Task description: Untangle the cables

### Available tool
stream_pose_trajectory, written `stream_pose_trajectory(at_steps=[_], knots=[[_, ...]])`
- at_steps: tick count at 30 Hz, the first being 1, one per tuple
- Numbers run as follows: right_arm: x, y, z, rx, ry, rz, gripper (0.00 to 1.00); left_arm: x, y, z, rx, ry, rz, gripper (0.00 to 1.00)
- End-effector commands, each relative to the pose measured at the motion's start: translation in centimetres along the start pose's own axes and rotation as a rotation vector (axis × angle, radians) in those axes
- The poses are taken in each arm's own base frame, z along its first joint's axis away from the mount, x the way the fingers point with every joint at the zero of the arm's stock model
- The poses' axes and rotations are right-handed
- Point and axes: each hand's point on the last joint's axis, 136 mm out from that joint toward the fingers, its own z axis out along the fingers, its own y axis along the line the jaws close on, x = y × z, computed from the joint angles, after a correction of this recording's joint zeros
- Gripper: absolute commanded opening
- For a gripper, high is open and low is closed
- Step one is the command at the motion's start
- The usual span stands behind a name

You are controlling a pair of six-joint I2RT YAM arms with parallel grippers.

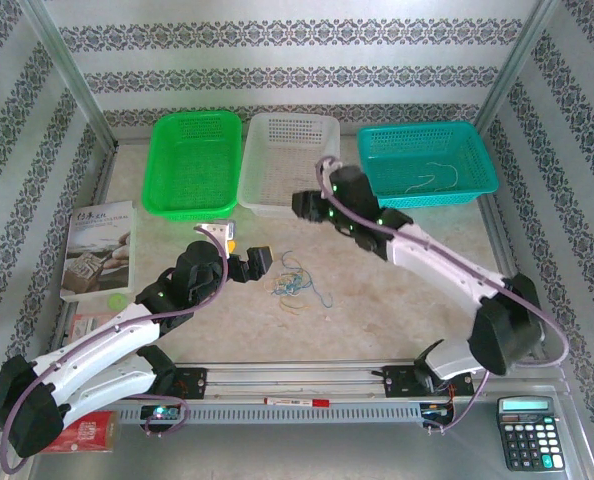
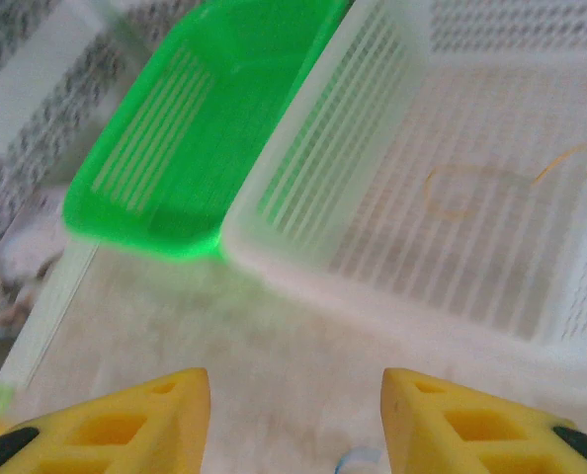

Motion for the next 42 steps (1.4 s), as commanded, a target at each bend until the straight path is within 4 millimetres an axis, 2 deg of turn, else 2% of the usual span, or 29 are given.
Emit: stream_pose_trajectory(at_steps=[1,5,7,11,14,18,22,26,33,36,42], knots=[[5.2,0.9,-1.6,-0.015,0.064,-0.004,0.47,1.5,1.3,-0.1,-0.06,0.038,-0.024,1.0],[12.8,1.7,-3.9,-0.035,0.179,-0.026,0.45,1.8,1.7,-0.3,-0.071,0.035,-0.038,1.0],[15.6,1.6,-4.7,-0.033,0.227,-0.032,0.44,1.8,1.9,-0.4,-0.075,0.027,-0.044,1.0],[19.9,0.6,-5.8,-0.019,0.297,0.008,0.43,1.6,1.9,-0.5,-0.075,0.018,-0.049,1.0],[22.0,0.1,-5.8,-0.02,0.325,0.044,0.43,1.6,1.9,-0.4,-0.075,0.017,-0.051,1.0],[23.0,0.1,-5.2,-0.019,0.345,0.065,0.43,1.6,1.7,-0.2,-0.072,0.022,-0.049,1.0],[23.1,-0.2,-4.9,0.002,0.347,0.069,0.45,1.5,1.5,-0.2,-0.067,0.024,-0.046,1.0],[22.9,-2.2,-5.7,0.095,0.318,0.071,0.46,1.3,1.3,-0.3,-0.06,0.026,-0.046,1.0],[22.9,-6.5,-7.0,0.253,0.262,0.102,0.54,0.9,0.9,-0.2,-0.05,0.023,-0.036,1.0],[22.9,-7.2,-6.6,0.262,0.254,0.113,0.54,0.7,0.7,-0.2,-0.044,0.022,-0.031,1.0],[22.8,-7.1,-5.3,0.243,0.263,0.127,0.51,0.4,0.4,-0.2,-0.04,0.026,-0.028,1.0]])
